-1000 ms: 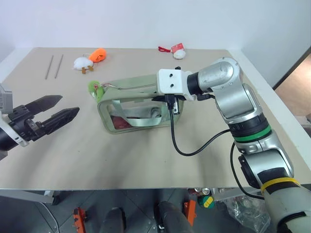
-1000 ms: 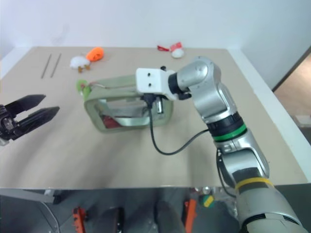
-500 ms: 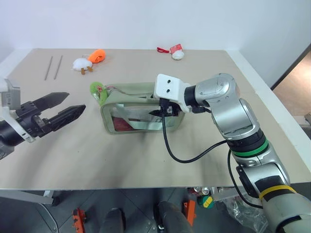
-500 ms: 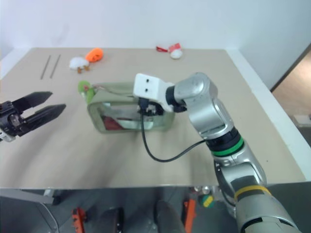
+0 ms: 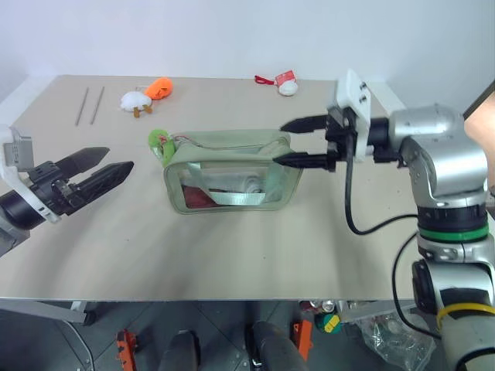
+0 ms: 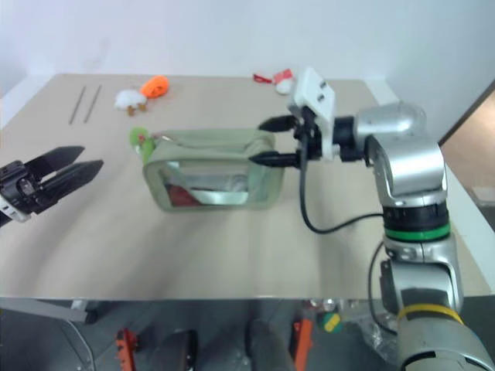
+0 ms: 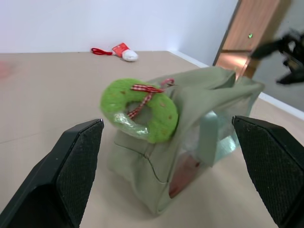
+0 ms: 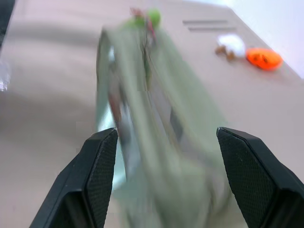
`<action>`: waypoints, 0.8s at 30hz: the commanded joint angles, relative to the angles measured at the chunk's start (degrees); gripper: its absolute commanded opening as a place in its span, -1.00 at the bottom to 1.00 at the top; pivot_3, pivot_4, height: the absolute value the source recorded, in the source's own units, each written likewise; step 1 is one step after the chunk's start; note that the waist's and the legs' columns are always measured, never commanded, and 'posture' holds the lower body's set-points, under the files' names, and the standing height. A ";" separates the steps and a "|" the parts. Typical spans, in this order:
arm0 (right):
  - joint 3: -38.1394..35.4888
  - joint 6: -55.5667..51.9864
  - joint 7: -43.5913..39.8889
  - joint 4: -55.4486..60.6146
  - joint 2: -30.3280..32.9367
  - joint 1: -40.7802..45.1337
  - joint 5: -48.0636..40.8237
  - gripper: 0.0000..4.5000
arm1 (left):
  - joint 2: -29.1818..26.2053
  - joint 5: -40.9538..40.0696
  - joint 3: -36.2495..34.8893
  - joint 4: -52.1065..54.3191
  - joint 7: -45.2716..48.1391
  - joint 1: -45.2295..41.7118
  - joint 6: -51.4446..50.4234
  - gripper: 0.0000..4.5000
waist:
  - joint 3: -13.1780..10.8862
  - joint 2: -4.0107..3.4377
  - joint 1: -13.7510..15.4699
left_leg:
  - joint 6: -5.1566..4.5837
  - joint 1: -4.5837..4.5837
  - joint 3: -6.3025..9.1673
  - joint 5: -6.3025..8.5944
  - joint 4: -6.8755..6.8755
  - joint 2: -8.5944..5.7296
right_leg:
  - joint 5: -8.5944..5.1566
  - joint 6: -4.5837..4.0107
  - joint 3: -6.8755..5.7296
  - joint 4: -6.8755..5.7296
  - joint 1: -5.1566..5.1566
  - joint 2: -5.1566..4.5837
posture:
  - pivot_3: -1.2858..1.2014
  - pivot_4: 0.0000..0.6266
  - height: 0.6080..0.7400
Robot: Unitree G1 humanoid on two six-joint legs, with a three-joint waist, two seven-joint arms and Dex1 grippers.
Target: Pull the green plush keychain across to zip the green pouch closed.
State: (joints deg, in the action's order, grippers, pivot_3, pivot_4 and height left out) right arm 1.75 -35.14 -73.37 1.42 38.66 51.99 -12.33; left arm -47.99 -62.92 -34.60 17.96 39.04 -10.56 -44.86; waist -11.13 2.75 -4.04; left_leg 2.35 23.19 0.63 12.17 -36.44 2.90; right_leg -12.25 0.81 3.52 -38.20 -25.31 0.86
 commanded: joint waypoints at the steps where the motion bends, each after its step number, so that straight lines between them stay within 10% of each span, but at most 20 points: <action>1: -2.84 3.73 1.19 0.51 2.71 -1.86 -1.28 0.52 | -0.01 -0.88 -0.99 0.07 -0.15 -1.29 0.70 1.00 | -0.03 -0.05 -0.20 | 0.00 0.00 -0.05 0.00 0.00 0.00 | 0.02 0.02 0.05 -0.01 -0.03 0.00 | 0.03 -0.52 1.00; 17: 0.49 7.25 7.89 -3.75 1.55 -6.01 -1.03 0.52 | -0.14 0.25 2.47 -1.71 0.23 -3.60 0.52 1.00 | -0.02 -0.04 -0.22 | 0.02 -0.05 -0.11 -0.02 -0.02 0.00 | 0.08 0.07 0.16 -0.02 -0.01 0.03 | 0.03 -0.52 1.00; 24: 1.89 10.62 10.01 -7.54 -0.90 -6.50 -0.29 -0.44 | 0.84 1.07 2.82 -2.28 -0.99 -3.06 0.72 1.00 | -0.02 -0.04 -0.21 | 0.02 -0.05 -0.12 -0.02 -0.02 -0.01 | 0.09 0.08 0.17 -0.01 -0.02 0.03 | 0.03 -0.52 1.00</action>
State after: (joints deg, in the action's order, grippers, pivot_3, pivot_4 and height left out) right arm 4.52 -26.05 -64.24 -6.13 37.76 44.79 -12.46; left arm -47.42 -62.55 -31.34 16.00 38.63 -13.43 -44.88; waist -11.16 2.71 -4.26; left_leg 2.37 23.14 0.51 12.15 -36.46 2.89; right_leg -12.16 0.90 3.69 -38.22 -25.33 0.90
